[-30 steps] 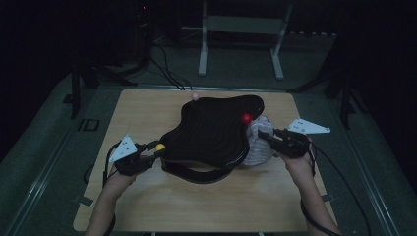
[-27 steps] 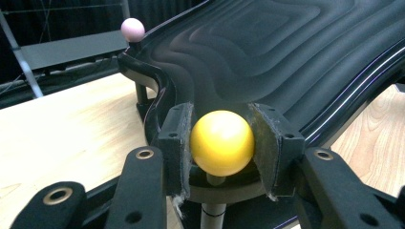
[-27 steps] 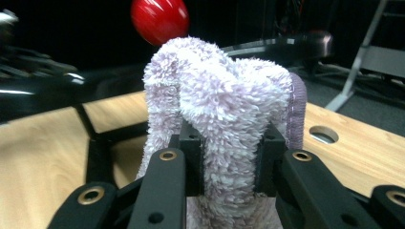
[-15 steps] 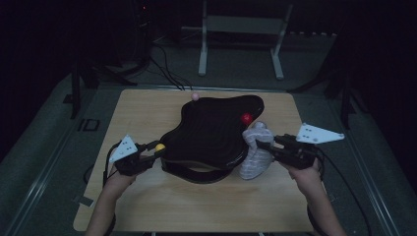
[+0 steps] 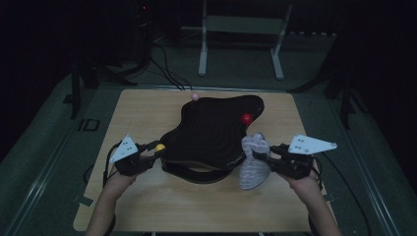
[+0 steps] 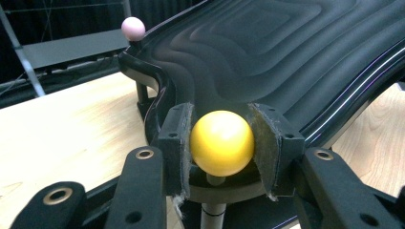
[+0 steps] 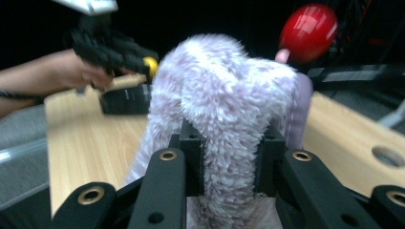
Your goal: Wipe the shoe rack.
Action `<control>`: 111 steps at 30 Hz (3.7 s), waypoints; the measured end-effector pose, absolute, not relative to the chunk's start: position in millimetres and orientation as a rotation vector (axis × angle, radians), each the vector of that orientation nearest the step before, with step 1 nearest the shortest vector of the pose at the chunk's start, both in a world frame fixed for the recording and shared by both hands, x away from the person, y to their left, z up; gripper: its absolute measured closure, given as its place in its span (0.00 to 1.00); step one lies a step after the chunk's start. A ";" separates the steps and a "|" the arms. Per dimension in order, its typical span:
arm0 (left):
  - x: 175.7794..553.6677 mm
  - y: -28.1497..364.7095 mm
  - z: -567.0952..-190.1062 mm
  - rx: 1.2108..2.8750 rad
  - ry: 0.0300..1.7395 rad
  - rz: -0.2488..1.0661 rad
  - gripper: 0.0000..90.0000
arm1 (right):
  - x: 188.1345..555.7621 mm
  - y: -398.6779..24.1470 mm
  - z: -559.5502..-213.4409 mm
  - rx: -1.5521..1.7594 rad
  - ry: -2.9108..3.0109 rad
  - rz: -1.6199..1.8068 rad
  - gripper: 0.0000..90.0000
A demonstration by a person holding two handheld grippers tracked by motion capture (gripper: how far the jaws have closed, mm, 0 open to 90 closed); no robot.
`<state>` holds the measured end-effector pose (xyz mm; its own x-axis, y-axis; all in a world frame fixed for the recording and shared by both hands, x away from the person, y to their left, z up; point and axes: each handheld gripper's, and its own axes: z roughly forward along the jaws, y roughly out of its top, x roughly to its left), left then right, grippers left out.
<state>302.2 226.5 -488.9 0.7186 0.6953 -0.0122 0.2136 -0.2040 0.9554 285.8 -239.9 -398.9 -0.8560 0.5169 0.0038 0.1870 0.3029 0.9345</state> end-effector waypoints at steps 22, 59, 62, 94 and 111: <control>300.8 223.4 -489.5 1.757 0.717 0.514 0.66 | 255.9 -239.3 -386.7 0.597 2.216 1.598 0.79; 295.6 202.0 -491.8 1.745 0.705 0.528 0.66 | 272.7 -252.3 -400.4 0.773 2.155 1.497 0.79; 295.9 201.1 -491.9 1.746 0.700 0.524 0.66 | 264.3 -252.3 -392.7 0.733 2.166 1.543 0.79; 293.9 195.9 -491.8 1.751 0.694 0.523 0.66 | 227.2 -259.0 -374.8 0.673 2.214 1.652 0.79; 294.6 195.6 -491.5 1.755 0.688 0.515 0.66 | 257.8 -221.1 -396.5 0.720 2.304 1.543 0.79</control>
<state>294.6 195.6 -491.5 0.7341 0.6791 -0.0014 0.1902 -0.2037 0.9604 257.8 -221.1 -396.5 -0.8378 0.5440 0.0454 0.2492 0.3070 0.9185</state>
